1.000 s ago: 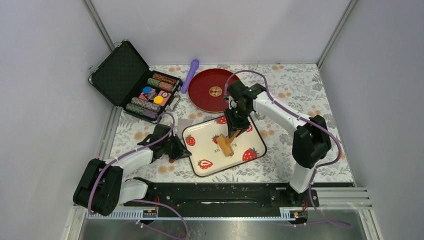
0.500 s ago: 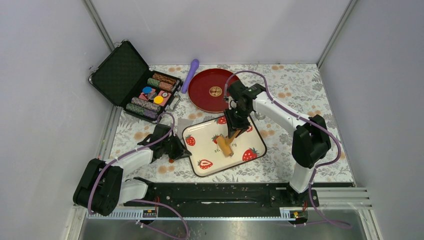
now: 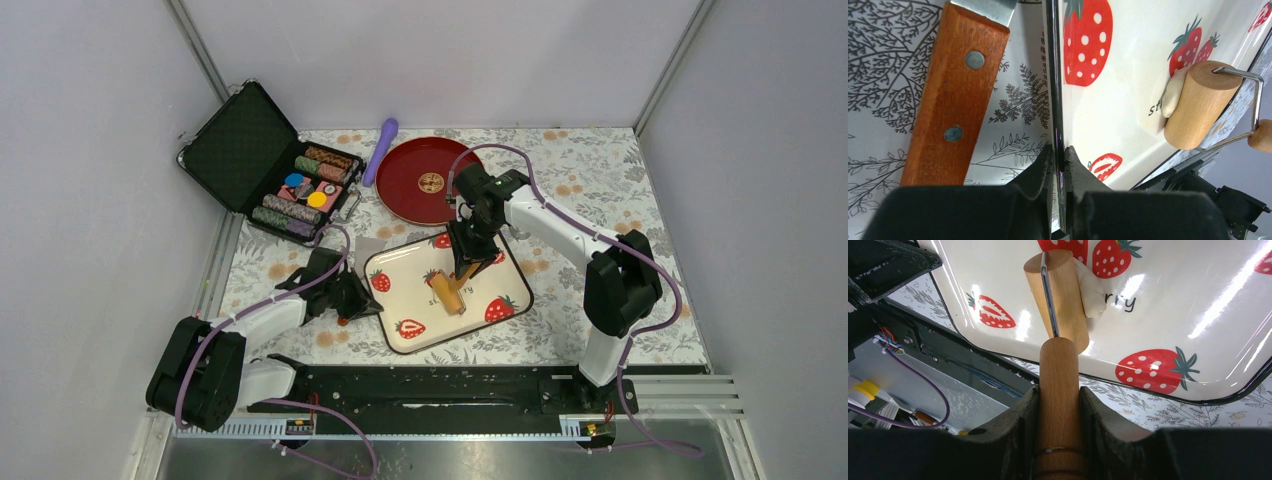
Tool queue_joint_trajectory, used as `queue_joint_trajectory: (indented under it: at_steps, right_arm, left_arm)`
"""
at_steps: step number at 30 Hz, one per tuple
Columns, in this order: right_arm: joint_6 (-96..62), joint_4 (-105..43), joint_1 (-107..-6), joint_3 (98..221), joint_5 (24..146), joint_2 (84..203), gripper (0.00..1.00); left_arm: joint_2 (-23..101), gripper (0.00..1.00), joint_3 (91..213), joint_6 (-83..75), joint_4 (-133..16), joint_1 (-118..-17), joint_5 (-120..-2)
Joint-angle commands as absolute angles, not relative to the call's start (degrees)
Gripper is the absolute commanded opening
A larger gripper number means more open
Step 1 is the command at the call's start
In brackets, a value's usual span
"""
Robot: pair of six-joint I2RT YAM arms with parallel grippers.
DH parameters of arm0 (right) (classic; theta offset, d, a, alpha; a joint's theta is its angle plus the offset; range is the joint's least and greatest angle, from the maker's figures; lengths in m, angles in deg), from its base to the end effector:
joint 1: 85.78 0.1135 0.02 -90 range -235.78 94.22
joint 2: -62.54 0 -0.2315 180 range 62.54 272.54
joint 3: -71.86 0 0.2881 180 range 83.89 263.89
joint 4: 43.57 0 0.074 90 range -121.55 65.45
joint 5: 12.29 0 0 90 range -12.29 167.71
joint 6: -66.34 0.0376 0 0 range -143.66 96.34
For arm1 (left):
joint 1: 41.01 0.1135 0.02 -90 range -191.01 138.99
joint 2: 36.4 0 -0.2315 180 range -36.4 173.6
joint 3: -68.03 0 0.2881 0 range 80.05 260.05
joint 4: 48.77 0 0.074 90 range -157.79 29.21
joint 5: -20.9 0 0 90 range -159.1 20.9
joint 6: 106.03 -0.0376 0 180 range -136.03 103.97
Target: Roll out the dumpling wrappers from the dough
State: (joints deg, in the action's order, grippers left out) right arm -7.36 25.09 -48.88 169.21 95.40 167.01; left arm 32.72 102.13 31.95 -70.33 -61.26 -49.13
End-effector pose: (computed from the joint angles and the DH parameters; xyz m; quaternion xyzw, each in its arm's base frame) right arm 0.3056 0.2437 0.1955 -0.1940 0.9613 0.1912 0.0410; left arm 0.2148 -0.0929 0.0732 -0.1776 0.9277 -0.2963 0.1413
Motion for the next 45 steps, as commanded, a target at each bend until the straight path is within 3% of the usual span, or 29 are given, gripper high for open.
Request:
queue_joint_trajectory:
  at_steps: [1, 36, 45]
  right_arm:
    - [-8.7, 26.8, -45.5, 161.7, 86.8, 176.4, 0.0]
    - [-8.3, 26.5, -44.3, 161.8, 90.0, 178.7, 0.0]
    - [-8.8, 26.3, -44.4, 168.7, 92.3, 170.6, 0.0]
  left_arm:
    - [33.2, 0.0, 102.2, 27.6, -77.1, -61.5, -53.9]
    - [32.1, 0.0, 101.8, 27.7, -77.5, -61.6, -54.0]
    - [31.9, 0.0, 101.6, 27.7, -77.6, -61.7, -54.0]
